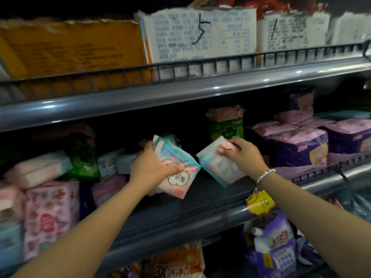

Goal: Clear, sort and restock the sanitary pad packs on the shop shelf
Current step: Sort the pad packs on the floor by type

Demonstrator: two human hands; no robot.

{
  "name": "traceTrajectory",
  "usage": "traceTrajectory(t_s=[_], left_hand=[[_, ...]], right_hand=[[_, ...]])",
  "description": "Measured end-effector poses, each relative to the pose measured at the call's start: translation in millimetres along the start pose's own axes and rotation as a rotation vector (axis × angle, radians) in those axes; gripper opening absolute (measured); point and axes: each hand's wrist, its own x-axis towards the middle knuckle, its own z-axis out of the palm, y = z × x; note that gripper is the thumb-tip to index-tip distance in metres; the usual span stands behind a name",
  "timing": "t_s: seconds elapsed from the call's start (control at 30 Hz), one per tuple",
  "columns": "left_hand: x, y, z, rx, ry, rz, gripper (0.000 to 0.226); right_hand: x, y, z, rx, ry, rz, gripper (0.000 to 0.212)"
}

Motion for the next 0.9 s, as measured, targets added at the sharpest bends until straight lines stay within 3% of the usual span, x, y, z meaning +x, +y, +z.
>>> traceTrajectory(t_s=[0.2,0.3,0.4,0.5,0.63,0.77,0.9], left_hand=[[-74.1,-20.6,-46.9,-0.291,0.032,-0.141,0.103],[-114.7,-42.1,-51.2,-0.453,-0.003,-0.221,0.076],[-161.2,-62.2,-46.6,-0.571,-0.029,-0.356,0.069],[-213.1,-76.0,-35.3,-0.722,-0.099,-0.489,0.043],[-274.7,-94.2,-10.1,-0.804,-0.126,-0.656,0.062],[-320.4,-115.9,17.9,-0.811,-0.071,-0.801,0.041],[-347.2,-142.8,48.2,-0.862,-0.053,-0.919,0.035]], right_hand=[[-65.0,-44.3,9.2,0.159,-0.018,0.006,0.027],[-104.4,-50.5,14.4,0.192,-0.065,0.082,0.032],[-146.4,-48.6,23.2,0.248,-0.108,0.209,0.039],[-190.2,-34.3,39.3,0.432,-0.212,0.408,0.038],[-247.0,-2.7,66.5,0.558,-0.296,0.555,0.036],[-287.5,34.8,89.9,0.499,-0.388,0.625,0.031],[-315.0,73.8,106.4,0.456,-0.263,0.753,0.026]])
